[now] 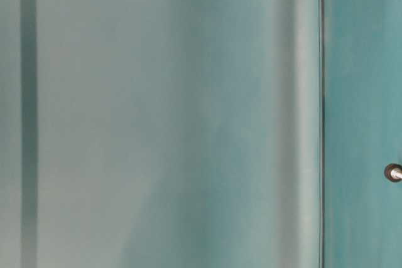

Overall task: Insert the USB cable into the female connector supported by the left arm.
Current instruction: 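Close the right gripper on the black USB-A plug near its head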

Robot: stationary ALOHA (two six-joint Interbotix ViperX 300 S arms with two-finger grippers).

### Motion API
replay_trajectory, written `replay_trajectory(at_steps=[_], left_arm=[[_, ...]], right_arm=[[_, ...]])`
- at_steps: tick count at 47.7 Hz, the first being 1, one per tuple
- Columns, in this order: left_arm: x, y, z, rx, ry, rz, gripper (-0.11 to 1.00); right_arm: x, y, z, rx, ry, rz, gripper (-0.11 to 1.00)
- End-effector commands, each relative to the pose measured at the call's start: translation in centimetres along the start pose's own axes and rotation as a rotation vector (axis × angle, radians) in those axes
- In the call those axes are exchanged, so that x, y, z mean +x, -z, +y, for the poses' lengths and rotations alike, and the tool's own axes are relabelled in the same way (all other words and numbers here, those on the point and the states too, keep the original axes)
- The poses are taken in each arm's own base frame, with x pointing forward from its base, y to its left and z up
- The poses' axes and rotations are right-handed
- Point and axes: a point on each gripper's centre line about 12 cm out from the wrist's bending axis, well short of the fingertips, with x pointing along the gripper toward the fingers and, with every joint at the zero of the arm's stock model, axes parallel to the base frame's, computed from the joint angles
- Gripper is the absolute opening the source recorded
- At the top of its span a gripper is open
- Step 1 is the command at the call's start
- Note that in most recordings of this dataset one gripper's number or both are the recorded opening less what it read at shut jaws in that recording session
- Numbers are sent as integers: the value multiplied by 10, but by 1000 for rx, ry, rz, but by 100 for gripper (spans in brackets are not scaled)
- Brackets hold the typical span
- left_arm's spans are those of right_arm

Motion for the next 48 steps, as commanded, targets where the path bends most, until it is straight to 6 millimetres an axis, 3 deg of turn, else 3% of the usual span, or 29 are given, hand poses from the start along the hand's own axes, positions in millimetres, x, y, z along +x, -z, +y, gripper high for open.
replay_trajectory(at_steps=[1, 36, 48], left_arm=[[0, -6, 2, 6, -7, -22, 78], [1, -7, 2, 4, -8, -25, 78], [1, -8, 2, 4, -8, -23, 78]], right_arm=[[0, -1, 2, -7, -6, 2, 48], [-8, 9, 7, -19, -15, 48, 47], [-8, 7, 8, -25, -20, 45, 42]])
